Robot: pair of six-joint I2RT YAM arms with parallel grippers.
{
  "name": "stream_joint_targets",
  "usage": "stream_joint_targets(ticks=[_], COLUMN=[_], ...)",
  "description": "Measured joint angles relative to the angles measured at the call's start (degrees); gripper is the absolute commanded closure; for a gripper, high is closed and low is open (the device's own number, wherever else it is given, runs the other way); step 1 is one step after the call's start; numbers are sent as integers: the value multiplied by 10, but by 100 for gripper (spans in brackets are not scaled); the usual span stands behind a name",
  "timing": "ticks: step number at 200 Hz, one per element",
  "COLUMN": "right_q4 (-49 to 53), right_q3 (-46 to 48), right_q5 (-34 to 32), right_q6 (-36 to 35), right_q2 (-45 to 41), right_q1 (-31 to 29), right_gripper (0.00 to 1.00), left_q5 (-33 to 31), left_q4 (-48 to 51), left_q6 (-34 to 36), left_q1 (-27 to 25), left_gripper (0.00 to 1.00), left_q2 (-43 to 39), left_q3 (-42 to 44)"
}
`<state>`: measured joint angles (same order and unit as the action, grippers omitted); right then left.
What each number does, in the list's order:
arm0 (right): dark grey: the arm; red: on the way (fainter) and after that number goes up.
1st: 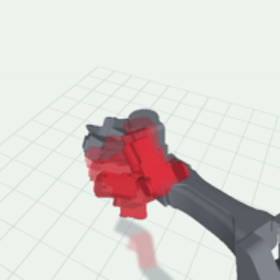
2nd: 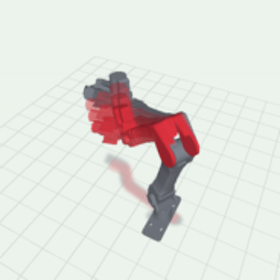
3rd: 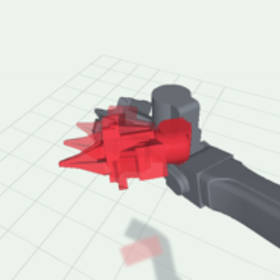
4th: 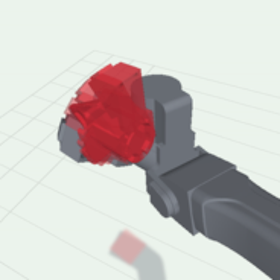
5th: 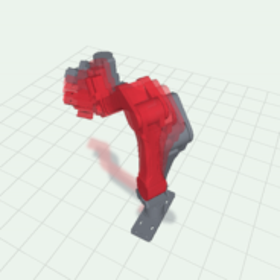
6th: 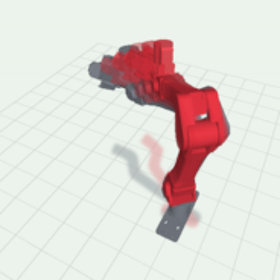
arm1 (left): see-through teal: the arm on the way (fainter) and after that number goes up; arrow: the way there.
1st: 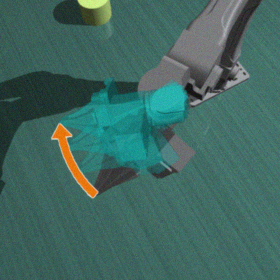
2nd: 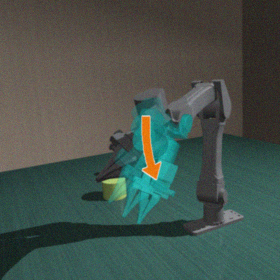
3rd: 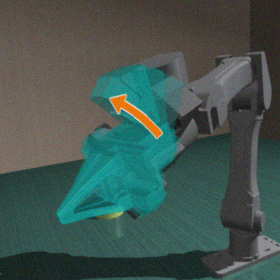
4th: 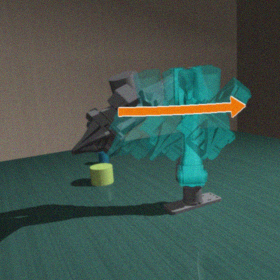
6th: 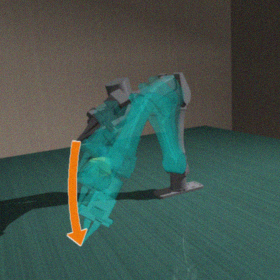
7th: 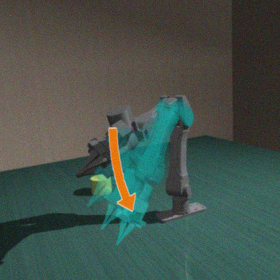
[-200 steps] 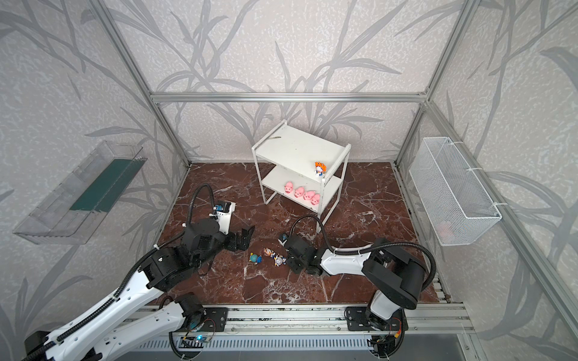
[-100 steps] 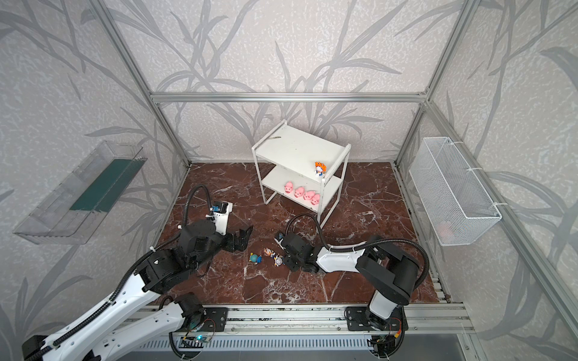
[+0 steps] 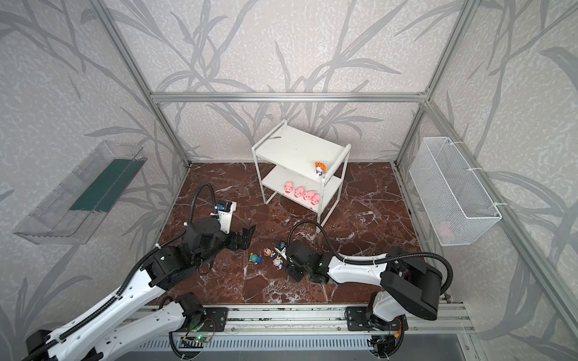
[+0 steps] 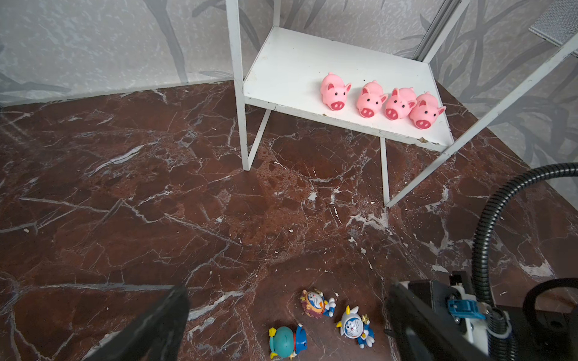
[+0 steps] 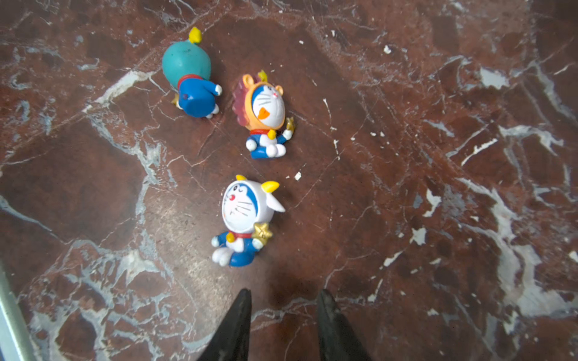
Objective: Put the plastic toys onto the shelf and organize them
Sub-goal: 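Lower the right gripper onto the white horned Doraemon figurine and close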
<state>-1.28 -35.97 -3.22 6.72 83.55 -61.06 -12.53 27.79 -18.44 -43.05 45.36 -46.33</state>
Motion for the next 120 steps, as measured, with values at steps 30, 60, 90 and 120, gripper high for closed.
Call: stream_joint_targets(ticks=[30,60,90,120], right_q4=[20,22,16,14], right_q3=[-15,-34,-57,-71], right_q5=[39,67,83,96], right_q6=[13,26,36,47], right_q2=[-7,-1,41,89], right_q1=[0,0,2,12], right_gripper=[41,38,45,51], left_q5=[2,4,4,3], left_q4=[0,0,1,7], left_q6=[2,4,7,9], left_q1=[0,0,1,1], left_gripper=[1,1,1,1], left_q2=[1,1,-1,-10], left_q3=[0,0,0,0])
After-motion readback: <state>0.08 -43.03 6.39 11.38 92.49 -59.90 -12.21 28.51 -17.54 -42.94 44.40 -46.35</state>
